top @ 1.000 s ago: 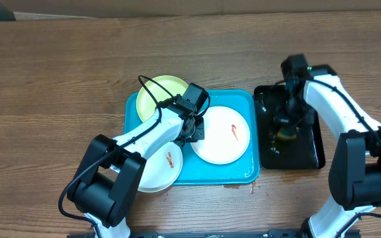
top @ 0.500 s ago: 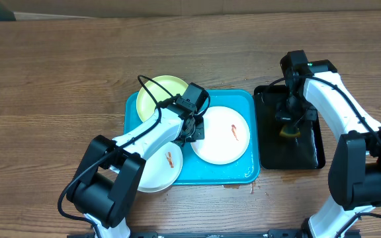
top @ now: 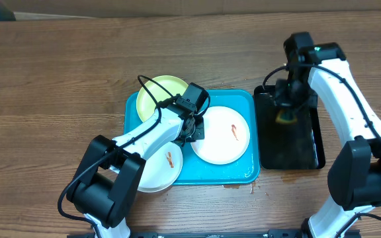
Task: Clean dirty plates on tray and stack at the side
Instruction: 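Scrub the white plate held by the left gripper with the sponge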
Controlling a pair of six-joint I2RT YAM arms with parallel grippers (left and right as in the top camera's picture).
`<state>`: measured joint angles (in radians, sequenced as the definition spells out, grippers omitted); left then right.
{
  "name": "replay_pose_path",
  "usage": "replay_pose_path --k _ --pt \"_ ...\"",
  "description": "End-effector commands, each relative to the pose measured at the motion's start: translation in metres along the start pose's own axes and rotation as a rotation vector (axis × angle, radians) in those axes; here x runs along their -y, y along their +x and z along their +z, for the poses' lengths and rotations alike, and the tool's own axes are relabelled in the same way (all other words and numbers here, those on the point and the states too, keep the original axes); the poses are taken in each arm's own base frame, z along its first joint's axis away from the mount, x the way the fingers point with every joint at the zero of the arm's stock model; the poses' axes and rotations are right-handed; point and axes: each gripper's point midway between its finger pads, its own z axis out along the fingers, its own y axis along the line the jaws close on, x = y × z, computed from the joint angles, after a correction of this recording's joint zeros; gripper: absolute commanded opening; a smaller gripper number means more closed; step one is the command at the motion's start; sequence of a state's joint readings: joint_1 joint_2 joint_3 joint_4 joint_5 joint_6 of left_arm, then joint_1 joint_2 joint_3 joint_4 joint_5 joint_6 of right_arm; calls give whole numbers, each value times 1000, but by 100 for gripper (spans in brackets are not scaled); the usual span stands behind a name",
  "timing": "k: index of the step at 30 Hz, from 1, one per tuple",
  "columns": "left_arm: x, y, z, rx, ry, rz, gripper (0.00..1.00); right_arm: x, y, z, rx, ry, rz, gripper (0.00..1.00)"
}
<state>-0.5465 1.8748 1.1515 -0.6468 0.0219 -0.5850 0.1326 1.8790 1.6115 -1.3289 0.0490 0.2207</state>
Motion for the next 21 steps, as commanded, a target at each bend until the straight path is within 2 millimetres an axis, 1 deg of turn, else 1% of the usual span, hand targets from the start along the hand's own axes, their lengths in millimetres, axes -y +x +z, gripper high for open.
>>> replay_pose_path --k 1,4,7,10,12,14,17,21 --pt "-9 7 9 -17 -42 -3 4 -39 3 -16 2 -144 -116 4" --pt "-9 7 9 -16 -41 -3 4 -56 14 -16 -14 -154 -162 4" --pt "-9 7 9 -18 -42 -3 4 -79 26 -16 -20 -158 -228 4" --pt "-9 8 9 -19 -43 -3 4 -99 36 -16 -3 -120 -289 4" --pt "-9 8 9 -19 -43 -3 4 -103 39 -13 25 -49 -297 4" --pt "-9 8 9 -19 -43 -3 4 -102 41 -10 59 34 -288 4" --pt "-10 9 9 -23 -45 -2 4 -104 43 -3 100 104 -282 4" --pt "-10 9 9 -24 -46 -2 4 -110 44 18 144 139 -312 4"
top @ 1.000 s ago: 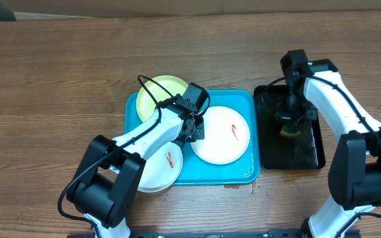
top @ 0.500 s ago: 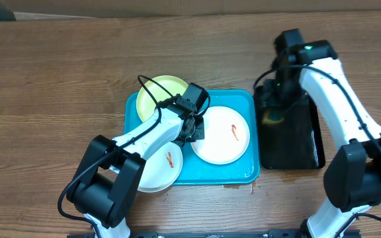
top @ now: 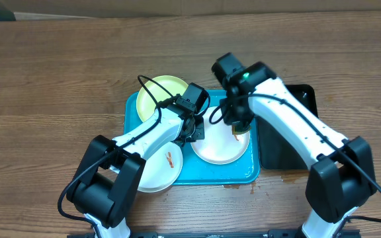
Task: Clean dirty plates on tray and stack at the side
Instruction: 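Scrub the white plate held by the left gripper with the sponge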
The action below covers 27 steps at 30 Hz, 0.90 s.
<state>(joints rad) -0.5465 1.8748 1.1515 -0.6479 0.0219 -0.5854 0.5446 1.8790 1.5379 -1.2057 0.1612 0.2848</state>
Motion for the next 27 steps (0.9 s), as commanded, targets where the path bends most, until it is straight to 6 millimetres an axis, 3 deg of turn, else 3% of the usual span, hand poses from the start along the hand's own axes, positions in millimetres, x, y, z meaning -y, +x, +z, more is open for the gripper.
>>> replay_pose_path --k 1,10,22,27 --pt "-10 9 9 -23 -46 -2 5 13 1 15 36 100 22 4" --pt "-10 9 9 -23 -46 -2 5 8 5 57 86 84 23 4" --pt "-10 9 9 -24 -46 -2 5 7 19 86 92 69 23 4" --pt "-10 9 9 -25 -46 -2 4 -6 33 95 45 -17 19 4"
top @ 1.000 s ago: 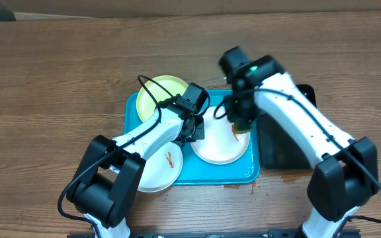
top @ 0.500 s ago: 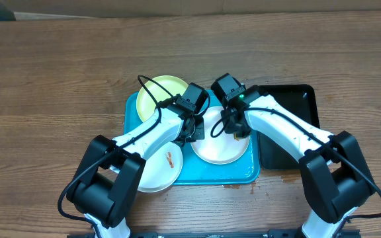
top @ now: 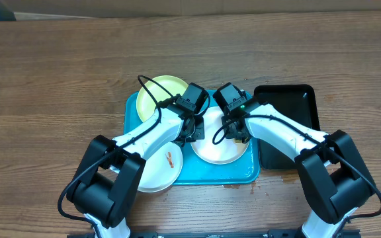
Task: Clean dirty plates on tray and stack at the side
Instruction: 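Scrub the white plate held by the left gripper with the sponge, then return the sponge to the black tray and release it, right gripper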
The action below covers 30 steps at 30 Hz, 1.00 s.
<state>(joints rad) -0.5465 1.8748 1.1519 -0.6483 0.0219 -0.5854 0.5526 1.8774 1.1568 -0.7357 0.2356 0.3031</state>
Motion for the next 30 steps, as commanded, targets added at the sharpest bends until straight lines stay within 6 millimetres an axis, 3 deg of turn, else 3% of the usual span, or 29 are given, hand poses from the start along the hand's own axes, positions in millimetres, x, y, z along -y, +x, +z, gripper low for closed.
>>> replay_pose_path --k 1,5,14,19,21,25,30 --pt "-10 9 9 -24 -46 -2 4 -12 25 7 -80 -79 -6 4" --pt "-10 9 9 -24 -45 -2 4 -36 34 2 -130 -225 -64 4" --pt "-10 9 9 -24 -46 -2 4 -59 35 -11 -157 -368 -113 4" --pt "-10 9 9 -24 -46 -2 6 -82 13 -37 -125 -526 -120 4" --pt "-10 9 9 -24 -46 -2 7 -84 -7 -54 -108 -595 -93 4" --pt "-10 9 9 -24 -46 -2 8 -60 -33 -73 -90 -597 -34 4" --pt "-10 9 9 -25 -46 -2 9 6 -50 -80 -112 -486 72 4"
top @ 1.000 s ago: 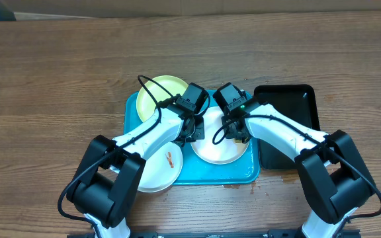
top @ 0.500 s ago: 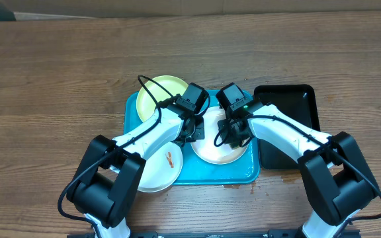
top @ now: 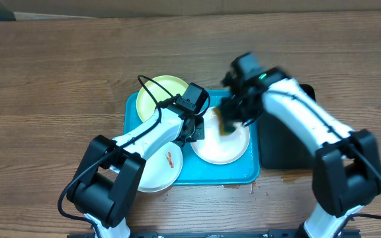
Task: Clean dirty plates on tray and stack at the side
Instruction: 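Return the sponge to the black tray and release it, right gripper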
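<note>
A blue tray [top: 243, 173] holds three plates. My left gripper [top: 197, 130] is at the left rim of the white plate [top: 220, 151] on the tray's right side and looks shut on that rim. My right gripper [top: 230, 124], blurred, sits low over the plate's back part, shut on a yellowish sponge [top: 227, 127]. No red streak shows on the bare part of this plate. A second white plate [top: 156, 177] with a red streak [top: 169, 158] overhangs the tray's front left. At the back left lies a pale yellow plate [top: 157, 92].
A black tray [top: 286, 142] lies right of the blue tray, partly under my right arm. A small reddish stain marks the wooden table [top: 58, 79] just in front of the blue tray. A black cable loops over the yellow plate.
My right gripper with the sponge has moved from the plate's left part, close to the left gripper, to its back right part. The left gripper has not moved.
My right gripper first held the sponge over the black tray while the right-hand plate showed a red streak. Then it was on that streak, then at the plate's left part, and now at its back. The left gripper stayed at the plate's rim throughout.
</note>
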Controlling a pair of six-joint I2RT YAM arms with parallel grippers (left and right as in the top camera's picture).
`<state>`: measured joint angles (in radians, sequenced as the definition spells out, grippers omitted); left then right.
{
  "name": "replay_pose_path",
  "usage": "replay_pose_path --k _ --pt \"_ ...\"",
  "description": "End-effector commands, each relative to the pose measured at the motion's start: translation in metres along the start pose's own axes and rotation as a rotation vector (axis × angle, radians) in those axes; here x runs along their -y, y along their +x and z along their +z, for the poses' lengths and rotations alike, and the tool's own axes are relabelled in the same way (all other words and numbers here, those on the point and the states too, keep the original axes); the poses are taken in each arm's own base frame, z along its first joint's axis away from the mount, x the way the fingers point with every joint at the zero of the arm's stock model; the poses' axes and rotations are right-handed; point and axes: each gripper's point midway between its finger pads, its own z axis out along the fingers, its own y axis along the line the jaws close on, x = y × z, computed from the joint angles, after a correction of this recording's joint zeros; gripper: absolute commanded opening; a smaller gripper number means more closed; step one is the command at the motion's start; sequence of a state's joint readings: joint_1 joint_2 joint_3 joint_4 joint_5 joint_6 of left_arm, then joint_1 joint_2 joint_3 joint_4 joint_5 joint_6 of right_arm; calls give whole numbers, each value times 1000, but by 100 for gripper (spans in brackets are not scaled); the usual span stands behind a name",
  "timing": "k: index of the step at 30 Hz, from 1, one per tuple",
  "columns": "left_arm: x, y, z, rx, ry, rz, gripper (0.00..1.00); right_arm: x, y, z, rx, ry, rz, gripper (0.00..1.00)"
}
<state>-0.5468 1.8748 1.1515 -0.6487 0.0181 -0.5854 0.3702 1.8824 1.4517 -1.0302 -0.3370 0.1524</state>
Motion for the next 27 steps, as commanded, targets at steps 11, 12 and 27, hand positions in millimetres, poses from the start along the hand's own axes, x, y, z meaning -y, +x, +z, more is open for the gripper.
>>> replay_pose_path --k 11,12,27 --pt "-9 9 9 -25 -42 -3 15 162 6 -57 39 277 347 4" --pt "-9 9 9 -26 -41 -3 15 167 9 -54 36 278 361 4" --pt "-2 14 9 -55 2 -4 30 188 29 -14 38 279 410 42"
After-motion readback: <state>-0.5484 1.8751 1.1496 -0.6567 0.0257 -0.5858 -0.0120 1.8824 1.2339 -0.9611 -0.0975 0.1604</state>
